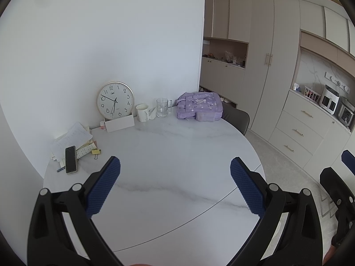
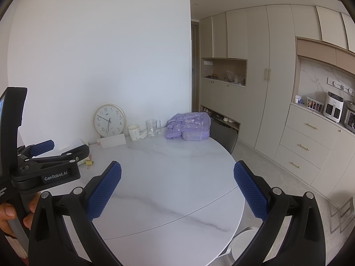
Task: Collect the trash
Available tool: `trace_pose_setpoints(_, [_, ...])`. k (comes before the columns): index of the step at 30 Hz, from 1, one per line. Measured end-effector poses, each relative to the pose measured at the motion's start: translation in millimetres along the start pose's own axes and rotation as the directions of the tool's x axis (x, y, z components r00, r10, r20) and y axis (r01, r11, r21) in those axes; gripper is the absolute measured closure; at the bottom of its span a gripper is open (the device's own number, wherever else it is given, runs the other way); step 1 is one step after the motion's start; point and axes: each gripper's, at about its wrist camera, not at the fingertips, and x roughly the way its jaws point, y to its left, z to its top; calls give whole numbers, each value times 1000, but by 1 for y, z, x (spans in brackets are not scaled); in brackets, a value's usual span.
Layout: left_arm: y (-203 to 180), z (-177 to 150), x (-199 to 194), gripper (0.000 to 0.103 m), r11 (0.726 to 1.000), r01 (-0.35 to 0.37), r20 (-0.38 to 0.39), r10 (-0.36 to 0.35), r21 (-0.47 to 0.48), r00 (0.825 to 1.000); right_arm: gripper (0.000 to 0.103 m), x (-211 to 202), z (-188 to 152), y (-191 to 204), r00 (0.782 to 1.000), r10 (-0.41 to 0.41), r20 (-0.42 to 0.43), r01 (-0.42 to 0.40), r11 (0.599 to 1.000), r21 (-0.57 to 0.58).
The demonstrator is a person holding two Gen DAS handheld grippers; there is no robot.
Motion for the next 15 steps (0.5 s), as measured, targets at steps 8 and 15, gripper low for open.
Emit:
trace_pose_setpoints(8, [1,-1,1,8,1000,2,-3,-2,4,1000,2,1,1,1,1000,0,-1,0,1000,-1])
trace_pose_setpoints(15, [0,-1,1,8,1000,0,-3,0,5,1000,2,2,0,1,1000,0,-7,0,1000,-11])
